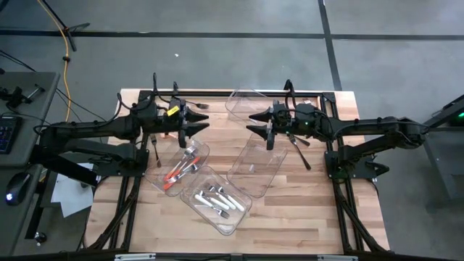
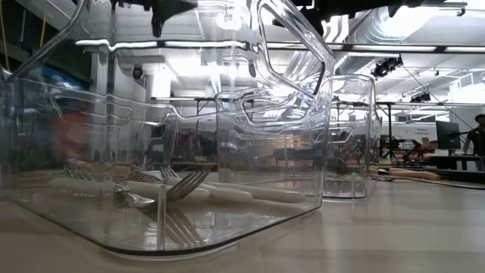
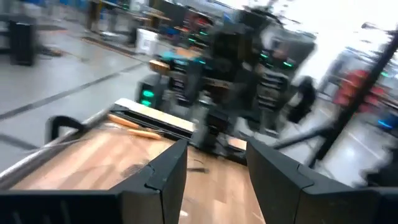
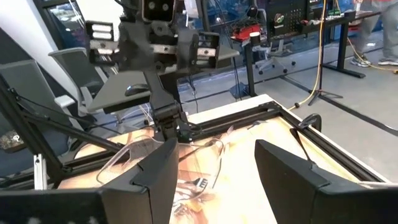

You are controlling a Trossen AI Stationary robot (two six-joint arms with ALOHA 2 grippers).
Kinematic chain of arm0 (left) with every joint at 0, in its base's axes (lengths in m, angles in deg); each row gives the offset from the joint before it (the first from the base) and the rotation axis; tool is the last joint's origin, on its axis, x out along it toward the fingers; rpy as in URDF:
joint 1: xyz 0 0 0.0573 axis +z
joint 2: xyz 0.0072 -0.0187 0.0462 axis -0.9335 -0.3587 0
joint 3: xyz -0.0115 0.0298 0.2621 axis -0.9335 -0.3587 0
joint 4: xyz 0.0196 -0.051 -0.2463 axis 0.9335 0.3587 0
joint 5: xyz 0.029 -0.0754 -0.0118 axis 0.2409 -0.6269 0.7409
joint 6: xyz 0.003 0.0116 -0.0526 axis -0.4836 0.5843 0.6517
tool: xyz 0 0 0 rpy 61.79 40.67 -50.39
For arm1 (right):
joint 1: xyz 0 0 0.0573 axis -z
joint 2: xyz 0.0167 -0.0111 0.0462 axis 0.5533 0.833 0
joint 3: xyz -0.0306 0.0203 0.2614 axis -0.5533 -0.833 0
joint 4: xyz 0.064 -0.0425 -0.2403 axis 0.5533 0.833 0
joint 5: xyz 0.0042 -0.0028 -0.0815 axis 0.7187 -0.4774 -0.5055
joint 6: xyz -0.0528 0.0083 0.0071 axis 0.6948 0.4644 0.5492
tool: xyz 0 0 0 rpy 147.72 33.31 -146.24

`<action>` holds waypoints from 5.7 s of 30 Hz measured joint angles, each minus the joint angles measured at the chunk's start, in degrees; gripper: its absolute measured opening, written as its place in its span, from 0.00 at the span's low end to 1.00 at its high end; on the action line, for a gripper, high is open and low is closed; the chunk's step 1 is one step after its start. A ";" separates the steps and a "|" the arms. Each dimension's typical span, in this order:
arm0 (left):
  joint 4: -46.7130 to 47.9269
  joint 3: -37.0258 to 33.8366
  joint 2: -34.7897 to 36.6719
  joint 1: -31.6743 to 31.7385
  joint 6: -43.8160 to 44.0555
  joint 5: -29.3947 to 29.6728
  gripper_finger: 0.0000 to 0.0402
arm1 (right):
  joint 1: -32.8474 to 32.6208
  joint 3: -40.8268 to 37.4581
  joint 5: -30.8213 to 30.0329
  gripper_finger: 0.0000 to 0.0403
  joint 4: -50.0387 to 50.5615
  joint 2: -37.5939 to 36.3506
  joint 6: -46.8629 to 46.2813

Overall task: Sort silverware by color (type)
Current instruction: Put the light orange fork into the middle right transparent bin

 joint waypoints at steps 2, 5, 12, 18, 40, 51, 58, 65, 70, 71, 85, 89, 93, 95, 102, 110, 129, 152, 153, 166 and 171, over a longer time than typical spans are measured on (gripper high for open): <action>1.75 0.07 0.02 0.45 1.09 7.65 0.38 | 0.00 0.00 0.00 0.49 0.51 0.00 -0.02; 10.12 0.67 0.04 3.40 4.00 20.32 0.38 | -0.02 0.00 0.00 0.49 0.62 0.00 -0.02; 33.98 5.18 -2.89 19.64 10.45 22.86 0.38 | 0.01 0.00 0.00 0.49 0.64 0.00 -0.02; 48.23 4.97 -9.69 32.53 15.64 21.61 0.38 | 0.09 0.00 -0.02 0.49 0.62 0.00 -0.50; 40.52 -11.53 -15.93 38.73 35.94 29.52 0.38 | 0.05 0.00 -0.02 0.49 0.64 0.00 -0.68; 36.47 -14.73 -16.06 39.80 36.57 29.48 0.38 | 0.05 0.00 -0.01 0.49 0.63 0.00 -0.68; 33.44 -14.71 -19.57 39.78 30.38 26.60 0.38 | 0.05 0.00 -0.01 0.49 0.64 0.00 -0.68; 35.86 -14.64 -23.59 39.76 33.88 26.76 0.38 | 0.05 0.00 0.00 0.49 0.64 0.00 -3.08; 35.42 -14.56 -24.15 39.74 33.25 26.96 0.35 | 0.05 0.00 0.00 0.49 0.64 0.00 -3.54; 35.34 -14.56 -24.15 39.74 33.24 26.93 0.33 | 0.05 0.00 0.00 0.49 0.64 0.00 -3.54; 34.28 -14.64 -24.26 39.75 33.12 27.94 0.09 | 0.05 0.00 0.00 0.49 0.64 0.00 -4.11; 34.23 -14.68 -24.08 39.76 33.07 27.98 0.09 | 0.02 0.00 0.00 0.49 0.64 0.00 -4.13; 34.28 -14.86 -21.24 39.57 33.05 27.14 0.08 | 0.05 0.00 0.00 0.49 0.64 0.00 -3.79; 33.93 -14.84 -18.37 39.32 33.13 26.79 0.08 | 0.03 0.00 0.00 0.49 0.64 0.00 -3.61; 25.81 -14.82 -4.38 37.24 29.10 24.78 0.08 | 0.02 0.00 0.00 0.49 0.64 0.00 -1.53; 5.11 -12.06 8.22 33.19 12.75 15.64 0.08 | 0.02 0.00 0.00 0.49 0.64 0.00 -0.92; -1.47 -1.64 8.44 8.15 0.20 -1.58 0.08 | 0.02 0.00 1.34 0.49 -0.34 0.00 -5.07; -33.30 -11.34 -4.57 -8.07 2.22 7.49 0.08 | -1.52 0.02 5.27 0.49 -7.18 0.00 -2.59; -33.43 -11.34 -4.53 -8.07 2.22 7.49 0.08 | -1.59 0.02 5.27 0.49 -7.10 0.00 -2.10; -33.27 -8.39 -11.61 -8.04 2.22 7.74 0.09 | -1.59 0.67 3.29 0.49 -17.43 7.76 -11.25; -33.23 -3.38 -18.86 -8.04 1.86 5.68 0.09 | -1.90 6.16 3.59 0.49 -18.24 13.63 -10.78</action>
